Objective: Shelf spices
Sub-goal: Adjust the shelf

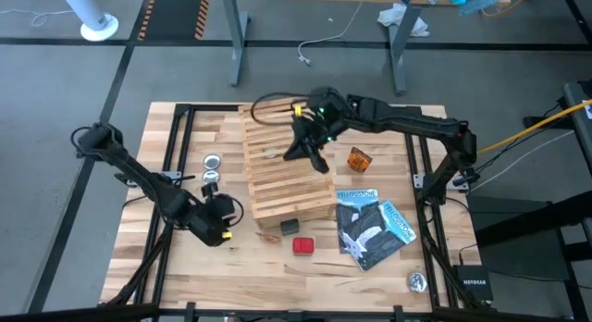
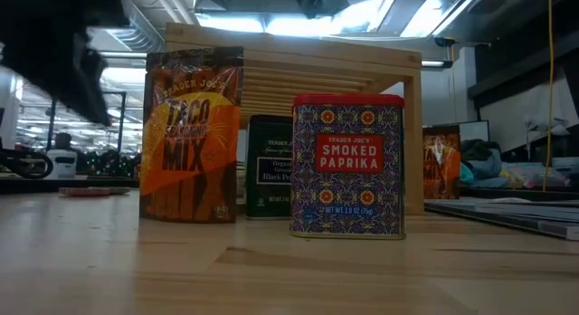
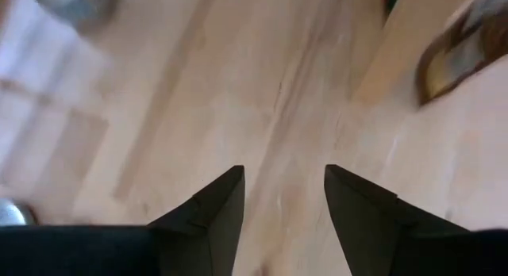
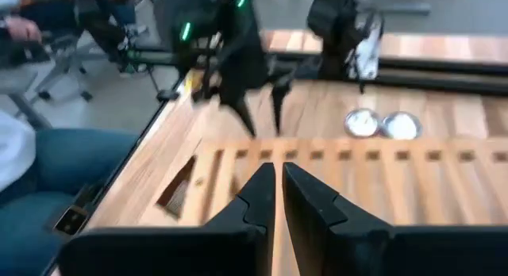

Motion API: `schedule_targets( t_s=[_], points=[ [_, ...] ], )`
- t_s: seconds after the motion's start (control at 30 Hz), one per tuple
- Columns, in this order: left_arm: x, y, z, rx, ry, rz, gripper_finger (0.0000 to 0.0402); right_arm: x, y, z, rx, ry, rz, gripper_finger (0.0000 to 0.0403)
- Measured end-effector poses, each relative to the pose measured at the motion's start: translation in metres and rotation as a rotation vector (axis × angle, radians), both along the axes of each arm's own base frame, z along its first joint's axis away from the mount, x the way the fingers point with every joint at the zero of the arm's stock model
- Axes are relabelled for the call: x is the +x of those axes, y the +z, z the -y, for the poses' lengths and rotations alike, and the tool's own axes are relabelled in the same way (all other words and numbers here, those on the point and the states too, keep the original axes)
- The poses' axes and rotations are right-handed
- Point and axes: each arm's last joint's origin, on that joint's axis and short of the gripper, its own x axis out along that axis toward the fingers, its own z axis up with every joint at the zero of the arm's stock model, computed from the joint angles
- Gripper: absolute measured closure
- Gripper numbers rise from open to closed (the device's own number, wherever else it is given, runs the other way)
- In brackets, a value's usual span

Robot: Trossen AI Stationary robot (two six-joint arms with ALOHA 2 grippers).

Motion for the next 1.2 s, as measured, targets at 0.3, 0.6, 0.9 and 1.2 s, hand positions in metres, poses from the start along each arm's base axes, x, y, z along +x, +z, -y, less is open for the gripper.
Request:
schedule_targets(
  t_s=[0.3, 0.6, 0.9, 1.2],
  points=[
    [-0.014, 0.037, -0.013, 0.038, -0.087, 0.182, 0.0233, -0.005, -0.012, -0.052, -0.144, -0.154, -0.215, 0.0370],
    [-0.015, 0.042, -0.013, 0.105, -0.189, 0.181, 0.0233, -0.010, -0.021, -0.080, -0.260, -0.370, -0.327, 0.0370],
    [-0.015, 0.042, -0.013, 0.120, -0.207, 0.173, 0.0233, -0.013, -0.053, -0.107, -0.285, -0.463, -0.401, 0.0370],
    [-0.015, 0.042, -0.013, 0.134, -0.227, 0.174, 0.0233, -0.018, -0.073, -0.125, -0.313, -0.524, -0.427, 0.0370]
  ],
)
